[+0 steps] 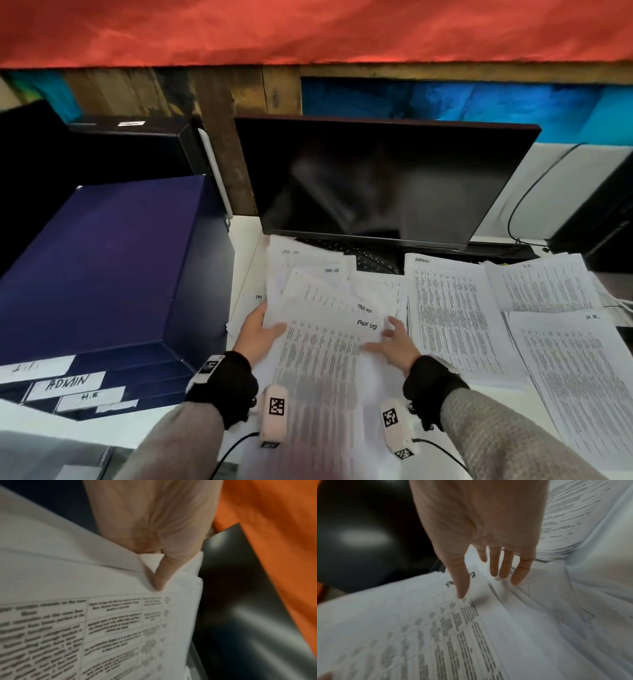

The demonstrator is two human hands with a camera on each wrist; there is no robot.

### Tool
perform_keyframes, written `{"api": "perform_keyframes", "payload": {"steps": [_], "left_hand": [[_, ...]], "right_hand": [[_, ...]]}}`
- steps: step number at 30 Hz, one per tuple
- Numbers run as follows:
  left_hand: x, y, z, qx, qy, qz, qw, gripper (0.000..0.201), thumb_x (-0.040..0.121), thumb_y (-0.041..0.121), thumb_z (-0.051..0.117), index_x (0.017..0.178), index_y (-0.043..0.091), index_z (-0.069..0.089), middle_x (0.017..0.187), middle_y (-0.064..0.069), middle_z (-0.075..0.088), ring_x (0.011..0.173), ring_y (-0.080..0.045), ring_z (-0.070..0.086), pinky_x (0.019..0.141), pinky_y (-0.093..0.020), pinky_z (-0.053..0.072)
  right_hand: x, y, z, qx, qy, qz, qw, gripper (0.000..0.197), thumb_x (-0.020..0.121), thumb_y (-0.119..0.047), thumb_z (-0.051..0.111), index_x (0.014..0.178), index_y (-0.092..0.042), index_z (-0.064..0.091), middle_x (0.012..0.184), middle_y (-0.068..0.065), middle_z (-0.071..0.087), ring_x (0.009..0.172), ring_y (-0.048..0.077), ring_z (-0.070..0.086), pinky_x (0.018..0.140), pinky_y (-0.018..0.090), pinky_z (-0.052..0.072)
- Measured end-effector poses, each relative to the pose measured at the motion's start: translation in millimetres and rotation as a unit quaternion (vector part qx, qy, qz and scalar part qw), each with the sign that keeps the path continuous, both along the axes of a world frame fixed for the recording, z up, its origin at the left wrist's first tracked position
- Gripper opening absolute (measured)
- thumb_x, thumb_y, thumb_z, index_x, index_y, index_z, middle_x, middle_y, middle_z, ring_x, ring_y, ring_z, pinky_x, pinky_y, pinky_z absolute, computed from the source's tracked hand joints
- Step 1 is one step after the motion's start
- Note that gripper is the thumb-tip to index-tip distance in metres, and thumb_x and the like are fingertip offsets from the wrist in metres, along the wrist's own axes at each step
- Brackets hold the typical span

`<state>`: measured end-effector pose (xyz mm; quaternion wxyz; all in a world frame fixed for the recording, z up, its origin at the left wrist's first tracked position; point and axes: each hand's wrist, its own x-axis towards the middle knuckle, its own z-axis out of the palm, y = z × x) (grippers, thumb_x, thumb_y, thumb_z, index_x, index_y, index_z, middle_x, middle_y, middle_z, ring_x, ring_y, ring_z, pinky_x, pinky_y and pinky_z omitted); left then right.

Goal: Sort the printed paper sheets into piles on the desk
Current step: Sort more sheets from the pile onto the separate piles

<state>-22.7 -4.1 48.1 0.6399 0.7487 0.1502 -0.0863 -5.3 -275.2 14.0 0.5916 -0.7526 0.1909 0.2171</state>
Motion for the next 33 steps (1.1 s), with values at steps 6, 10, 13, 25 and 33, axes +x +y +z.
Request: {"api": "perform_keyframes", "payload": {"steps": [6,10,13,25,33], "left_hand": [[5.4,0.9,84.3,-0.096,-0.098,-0.055,0.989,0.033,0.088,0.002,0.058,0.12,0.011,0.057,0.107,-0.009,0.071,0.096,-0.027,0.069,0.08,-0.037,0.058],[19.4,-14.2,100.7,-0.047,-0.193,0.013,0.98,0.029,0.092,0.005,0.056,0.12,0.011,0.055,0.106,-0.004,0.07,0.097,-0.016,0.068,0.08,-0.031,0.056],[20.9,-31.4,92.4,0.005,-0.221,0.085,0.972,0.05,0.093,0.029,0.057,0.136,0.011,0.04,0.132,-0.009,0.056,0.123,-0.02,0.053,0.105,-0.041,0.043],[6.1,-55.7,55.9,0.044,-0.202,0.158,0.965,0.042,0.092,0.008,0.055,0.126,0.027,0.037,0.105,0.002,0.057,0.093,-0.011,0.058,0.081,-0.024,0.045],[26.2,-45.2,59.6,-0.081,-0.194,0.204,0.956,0.033,0.094,0.007,0.045,0.12,0.026,0.039,0.114,-0.003,0.052,0.098,-0.013,0.053,0.082,-0.029,0.044]], "right_hand": [[8.1,-7.7,67.8,0.245,-0.056,0.05,0.967,0.041,0.077,-0.021,0.073,0.115,-0.013,0.063,0.112,0.004,0.07,0.109,0.024,0.063,0.096,0.041,0.047],[21.0,-2.3,106.0,0.317,-0.15,-0.005,0.936,0.051,0.07,-0.011,0.075,0.117,0.003,0.062,0.117,0.018,0.066,0.112,0.03,0.062,0.098,0.038,0.047],[22.2,6.3,120.2,0.288,-0.204,-0.052,0.934,0.04,0.074,-0.005,0.074,0.111,0.005,0.065,0.11,0.018,0.069,0.107,0.028,0.065,0.097,0.036,0.048],[23.8,31.4,96.4,0.165,-0.206,-0.142,0.954,0.046,0.078,-0.007,0.072,0.117,-0.012,0.049,0.118,0.01,0.06,0.106,0.02,0.06,0.094,0.034,0.048],[37.2,49.3,105.3,0.169,-0.2,-0.116,0.958,0.036,0.086,0.004,0.041,0.111,-0.022,0.044,0.117,0.008,0.054,0.108,0.024,0.055,0.092,0.04,0.049]]}}
